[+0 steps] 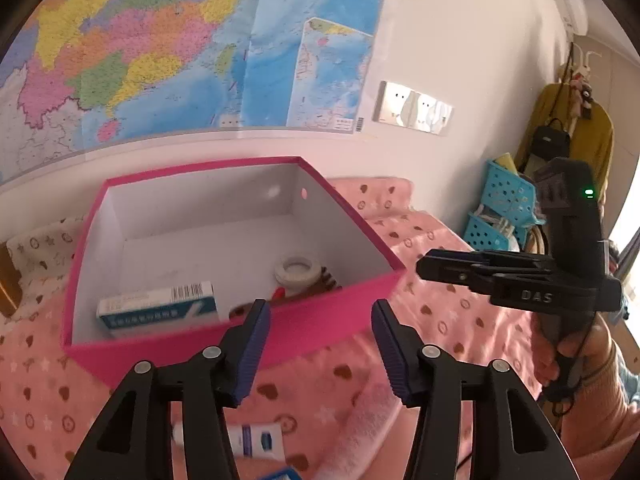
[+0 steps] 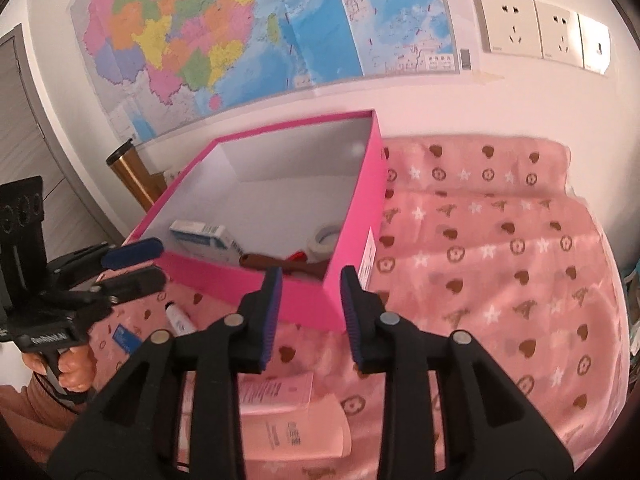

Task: Organize rigid objects
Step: 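Lower the tape roll into the pink box and open the right gripper, then move the right tool back toward the white tube on the bed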

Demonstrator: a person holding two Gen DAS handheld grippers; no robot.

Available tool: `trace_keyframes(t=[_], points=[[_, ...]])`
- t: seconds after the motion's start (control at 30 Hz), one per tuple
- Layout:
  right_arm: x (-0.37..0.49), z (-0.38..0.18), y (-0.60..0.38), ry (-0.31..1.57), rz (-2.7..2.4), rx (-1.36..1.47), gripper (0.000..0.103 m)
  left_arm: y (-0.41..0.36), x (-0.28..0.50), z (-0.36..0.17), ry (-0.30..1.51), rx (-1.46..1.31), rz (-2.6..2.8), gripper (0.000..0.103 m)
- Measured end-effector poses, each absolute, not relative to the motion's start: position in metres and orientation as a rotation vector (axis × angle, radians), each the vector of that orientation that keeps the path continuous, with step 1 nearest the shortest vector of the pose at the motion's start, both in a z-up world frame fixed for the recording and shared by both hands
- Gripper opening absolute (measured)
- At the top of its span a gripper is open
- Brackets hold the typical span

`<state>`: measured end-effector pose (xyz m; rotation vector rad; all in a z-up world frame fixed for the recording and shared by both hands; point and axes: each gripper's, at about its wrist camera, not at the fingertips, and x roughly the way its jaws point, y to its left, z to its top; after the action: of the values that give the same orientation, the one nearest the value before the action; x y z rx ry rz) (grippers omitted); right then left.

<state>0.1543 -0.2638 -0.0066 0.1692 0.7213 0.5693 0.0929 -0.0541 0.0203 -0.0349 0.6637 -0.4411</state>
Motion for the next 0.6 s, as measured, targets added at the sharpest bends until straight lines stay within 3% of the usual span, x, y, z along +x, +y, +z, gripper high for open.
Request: trace_keyframes(t=[0.6], points=[[0.13, -0.077, -0.262, 0.901, 0.606, 0.209, 0.037, -0.02, 0.022, -0.021, 0.743, -0.082, -0.431, 0.056]])
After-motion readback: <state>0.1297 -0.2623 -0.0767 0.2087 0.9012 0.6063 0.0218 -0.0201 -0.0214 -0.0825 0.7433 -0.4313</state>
